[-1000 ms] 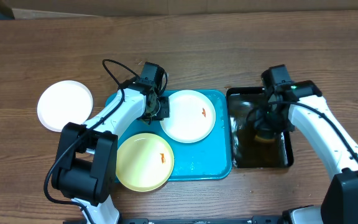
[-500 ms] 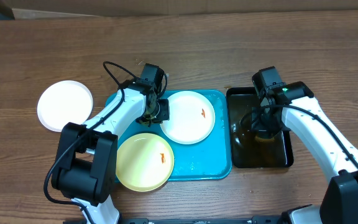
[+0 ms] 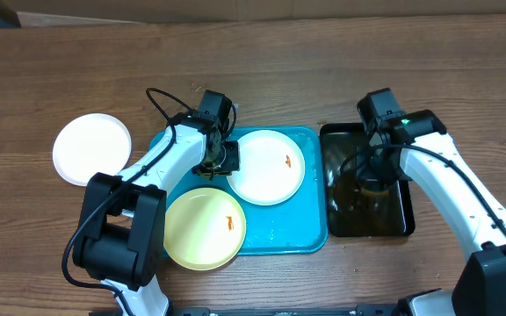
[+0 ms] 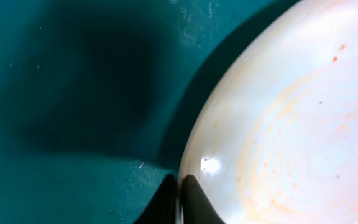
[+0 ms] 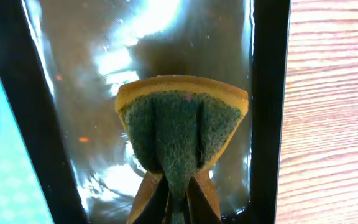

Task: Clean dirty plates on tray and stack at the side
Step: 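Lift the sponge with the right gripper and move it over the held plate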

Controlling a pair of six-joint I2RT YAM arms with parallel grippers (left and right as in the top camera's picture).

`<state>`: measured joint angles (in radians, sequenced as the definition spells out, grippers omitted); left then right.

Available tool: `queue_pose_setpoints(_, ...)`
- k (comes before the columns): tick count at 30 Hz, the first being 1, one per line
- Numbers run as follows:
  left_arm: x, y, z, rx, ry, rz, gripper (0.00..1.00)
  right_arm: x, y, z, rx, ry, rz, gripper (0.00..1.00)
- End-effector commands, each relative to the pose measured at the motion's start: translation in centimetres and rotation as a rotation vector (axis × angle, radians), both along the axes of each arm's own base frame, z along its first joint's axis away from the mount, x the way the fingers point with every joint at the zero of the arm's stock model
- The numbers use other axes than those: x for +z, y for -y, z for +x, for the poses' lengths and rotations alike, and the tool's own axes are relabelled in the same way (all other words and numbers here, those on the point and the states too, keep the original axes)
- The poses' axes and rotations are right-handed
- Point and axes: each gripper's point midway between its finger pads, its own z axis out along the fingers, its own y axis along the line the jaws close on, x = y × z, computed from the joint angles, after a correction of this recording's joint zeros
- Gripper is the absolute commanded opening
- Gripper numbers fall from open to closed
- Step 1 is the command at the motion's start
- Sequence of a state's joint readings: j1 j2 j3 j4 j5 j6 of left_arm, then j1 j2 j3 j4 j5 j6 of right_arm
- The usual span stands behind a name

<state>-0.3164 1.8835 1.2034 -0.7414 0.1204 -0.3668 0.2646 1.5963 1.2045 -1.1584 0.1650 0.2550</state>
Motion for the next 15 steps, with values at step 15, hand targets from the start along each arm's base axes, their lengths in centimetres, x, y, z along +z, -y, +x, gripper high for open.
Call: queue_pose_setpoints(15,0.0,2.5,0.4,-0.042,0.035,-0.022,0.05,2.0,-0.6,0.2,-0.052,0.018,0.024,0.04)
